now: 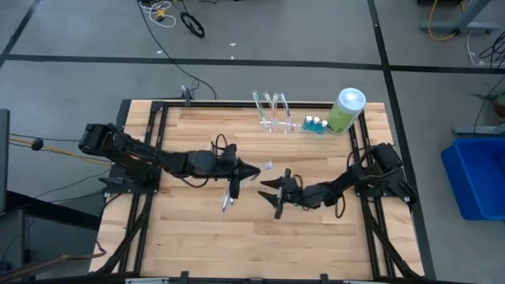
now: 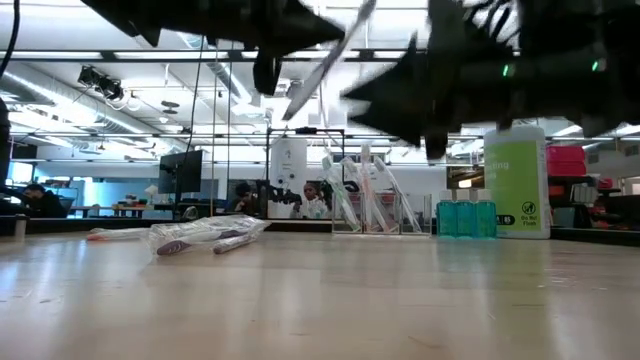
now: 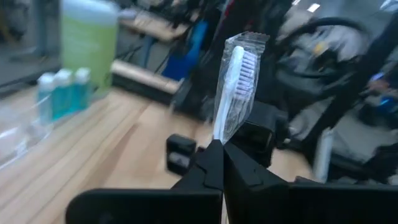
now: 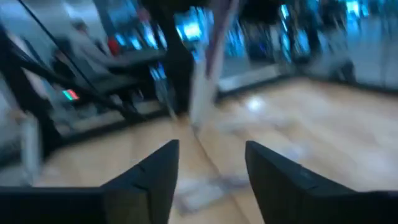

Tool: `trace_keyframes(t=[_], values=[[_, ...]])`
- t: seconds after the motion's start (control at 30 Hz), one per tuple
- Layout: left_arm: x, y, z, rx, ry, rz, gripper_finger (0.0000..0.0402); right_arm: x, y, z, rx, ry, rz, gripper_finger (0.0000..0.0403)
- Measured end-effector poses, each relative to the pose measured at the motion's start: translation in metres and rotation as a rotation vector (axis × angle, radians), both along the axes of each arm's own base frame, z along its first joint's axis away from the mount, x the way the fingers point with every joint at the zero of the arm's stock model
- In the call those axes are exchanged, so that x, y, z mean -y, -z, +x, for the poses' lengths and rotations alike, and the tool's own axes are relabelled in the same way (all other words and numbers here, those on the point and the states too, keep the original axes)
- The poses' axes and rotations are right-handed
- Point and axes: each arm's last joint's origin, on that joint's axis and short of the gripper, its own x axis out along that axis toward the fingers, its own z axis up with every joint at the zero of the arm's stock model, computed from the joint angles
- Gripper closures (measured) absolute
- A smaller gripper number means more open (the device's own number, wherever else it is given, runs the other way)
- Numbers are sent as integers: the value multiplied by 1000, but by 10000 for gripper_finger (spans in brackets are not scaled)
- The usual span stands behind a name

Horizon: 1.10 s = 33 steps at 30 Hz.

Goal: Pick & Place toothbrushing station
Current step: Put the purple toothbrush into the right section of the transparent organizer

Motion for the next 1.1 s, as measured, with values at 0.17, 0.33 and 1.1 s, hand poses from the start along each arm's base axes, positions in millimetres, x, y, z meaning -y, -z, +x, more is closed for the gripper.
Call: trace_keyframes(t=[0.17,0.33,1.1], values=[[13,-8,-1,78,50,23,401,-5,-24,8,155,-37,-61,186],[20,-10,-2,99,77,58,402,-8,-44,27,212,22,-55,182],[26,-7,-3,67,134,106,389,-28,-44,20,157,70,-92,383]])
